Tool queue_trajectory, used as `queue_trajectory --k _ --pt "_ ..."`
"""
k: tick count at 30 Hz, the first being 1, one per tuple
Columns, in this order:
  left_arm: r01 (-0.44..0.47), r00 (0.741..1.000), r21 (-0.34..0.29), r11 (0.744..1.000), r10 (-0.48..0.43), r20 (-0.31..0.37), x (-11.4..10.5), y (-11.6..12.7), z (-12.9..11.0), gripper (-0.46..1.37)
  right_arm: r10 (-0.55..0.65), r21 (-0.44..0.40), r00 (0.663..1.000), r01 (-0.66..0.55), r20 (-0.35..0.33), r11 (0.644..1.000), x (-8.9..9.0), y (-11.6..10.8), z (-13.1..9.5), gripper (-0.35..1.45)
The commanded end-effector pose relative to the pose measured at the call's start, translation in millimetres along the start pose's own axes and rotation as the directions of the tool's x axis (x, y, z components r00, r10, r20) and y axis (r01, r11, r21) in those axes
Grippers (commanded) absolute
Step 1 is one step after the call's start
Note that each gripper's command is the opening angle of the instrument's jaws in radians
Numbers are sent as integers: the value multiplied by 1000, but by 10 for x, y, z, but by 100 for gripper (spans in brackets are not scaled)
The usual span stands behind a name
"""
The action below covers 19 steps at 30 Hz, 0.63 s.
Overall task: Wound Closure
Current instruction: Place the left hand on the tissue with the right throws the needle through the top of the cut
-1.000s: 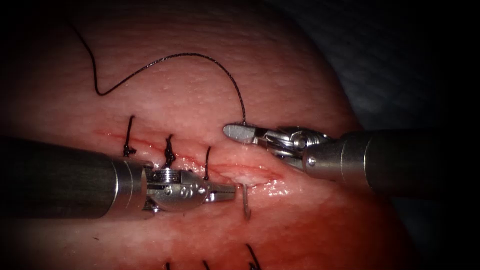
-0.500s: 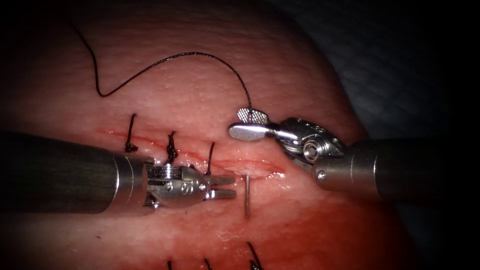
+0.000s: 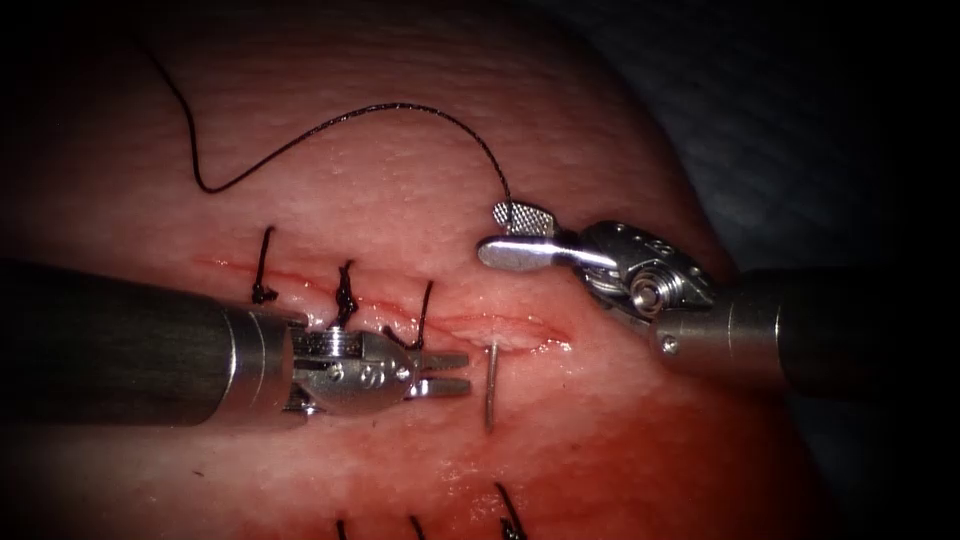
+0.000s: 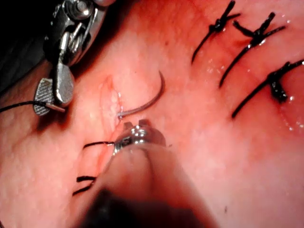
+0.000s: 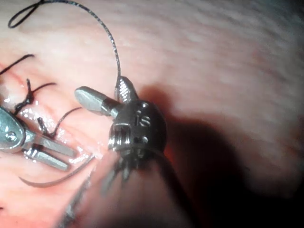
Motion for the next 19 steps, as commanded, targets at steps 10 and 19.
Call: queue_trajectory --k 10,19 --pt "0 1000 -2 1000 0 -1 0 0 0 -4 -13 8 1000 13 0 1000 0 2 -1 123" --pt "0 1000 -2 1000 0 0 0 0 0 -4 -13 7 1000 13 -1 1000 1 3 0 122"
